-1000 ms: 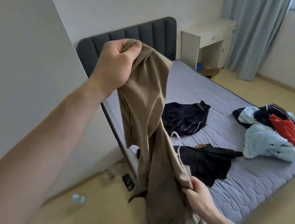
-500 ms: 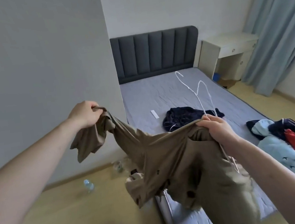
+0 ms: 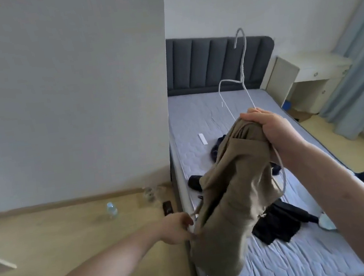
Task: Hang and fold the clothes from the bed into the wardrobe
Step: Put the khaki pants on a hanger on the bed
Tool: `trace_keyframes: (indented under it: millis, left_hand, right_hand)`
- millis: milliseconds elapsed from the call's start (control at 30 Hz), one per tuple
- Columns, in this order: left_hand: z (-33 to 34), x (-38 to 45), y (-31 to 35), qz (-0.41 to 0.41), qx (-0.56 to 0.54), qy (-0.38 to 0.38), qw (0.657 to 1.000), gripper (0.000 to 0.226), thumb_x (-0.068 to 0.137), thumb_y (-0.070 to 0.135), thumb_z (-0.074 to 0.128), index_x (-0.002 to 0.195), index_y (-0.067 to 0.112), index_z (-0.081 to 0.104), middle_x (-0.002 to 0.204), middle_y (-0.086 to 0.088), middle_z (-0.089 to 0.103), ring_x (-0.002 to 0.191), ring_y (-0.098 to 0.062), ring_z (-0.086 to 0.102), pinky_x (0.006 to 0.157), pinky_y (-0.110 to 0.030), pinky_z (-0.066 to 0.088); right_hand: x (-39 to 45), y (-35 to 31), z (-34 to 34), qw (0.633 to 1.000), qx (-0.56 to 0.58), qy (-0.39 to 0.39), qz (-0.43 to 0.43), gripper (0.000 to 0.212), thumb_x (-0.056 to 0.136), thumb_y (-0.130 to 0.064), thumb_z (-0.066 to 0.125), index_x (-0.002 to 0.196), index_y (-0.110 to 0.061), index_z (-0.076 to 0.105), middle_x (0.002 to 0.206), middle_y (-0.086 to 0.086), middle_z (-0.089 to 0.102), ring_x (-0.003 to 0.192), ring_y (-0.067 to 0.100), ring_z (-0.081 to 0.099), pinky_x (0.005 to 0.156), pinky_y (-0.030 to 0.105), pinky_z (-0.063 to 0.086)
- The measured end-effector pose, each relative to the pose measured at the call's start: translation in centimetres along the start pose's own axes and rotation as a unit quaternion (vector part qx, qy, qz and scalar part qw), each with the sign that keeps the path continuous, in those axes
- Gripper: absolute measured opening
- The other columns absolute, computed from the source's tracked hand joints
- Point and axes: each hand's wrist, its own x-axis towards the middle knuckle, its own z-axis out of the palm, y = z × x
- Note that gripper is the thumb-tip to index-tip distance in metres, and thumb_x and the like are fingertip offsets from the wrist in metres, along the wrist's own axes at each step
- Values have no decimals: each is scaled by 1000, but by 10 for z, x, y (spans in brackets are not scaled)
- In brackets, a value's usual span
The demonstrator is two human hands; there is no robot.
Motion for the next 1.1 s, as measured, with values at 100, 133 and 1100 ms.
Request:
trace_keyframes:
  millis: [100, 133, 1100]
  left_hand:
    - [20, 20, -9, -93, -263, -41, 959, 59, 89, 42, 67, 142, 27, 46, 137, 2, 52, 114, -19, 56, 85, -31, 52]
    - [20, 26, -11, -111, -349, -29, 930, 53, 88, 40, 64, 137, 24, 51, 130, 1, 54, 111, -19, 55, 87, -34, 53]
    - [-67, -20, -8, 78, -786, 161, 592, 35, 105, 22, 45, 133, 8, 61, 129, -16, 68, 105, -28, 72, 83, -37, 59]
  right_hand:
    - [-5, -6, 3, 999, 24, -26, 21, 15, 96, -21, 61, 88, -16, 49, 94, 9, 46, 68, 22, 49, 58, 29, 50]
    - [-6, -6, 3, 999, 30, -33, 26, 19, 97, -21, 60, 85, -15, 47, 96, 10, 45, 70, 25, 49, 61, 32, 50]
    - [-76, 233, -132, 933, -352, 26, 68, 57, 84, -14, 80, 65, -21, 28, 54, -6, 31, 52, 9, 30, 49, 25, 26]
